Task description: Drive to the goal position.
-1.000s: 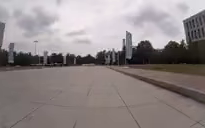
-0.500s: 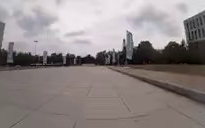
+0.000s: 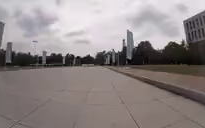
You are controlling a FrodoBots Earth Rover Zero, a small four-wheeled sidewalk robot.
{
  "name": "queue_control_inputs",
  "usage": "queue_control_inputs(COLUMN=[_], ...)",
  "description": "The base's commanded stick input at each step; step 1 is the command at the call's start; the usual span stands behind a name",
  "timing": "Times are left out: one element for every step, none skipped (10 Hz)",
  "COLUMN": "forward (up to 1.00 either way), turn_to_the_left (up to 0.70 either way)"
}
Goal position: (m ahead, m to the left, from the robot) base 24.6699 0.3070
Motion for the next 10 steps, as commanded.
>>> queue_control_inputs(forward=[0.60, 0.60, 0.60, 0.60, 0.60, 0.60, 0.60, 0.60, 0.60, 0.60], turn_to_the_left=[0.00, 0.00, 0.00, 0.00, 0.00, 0.00, 0.00, 0.00, 0.00, 0.00])
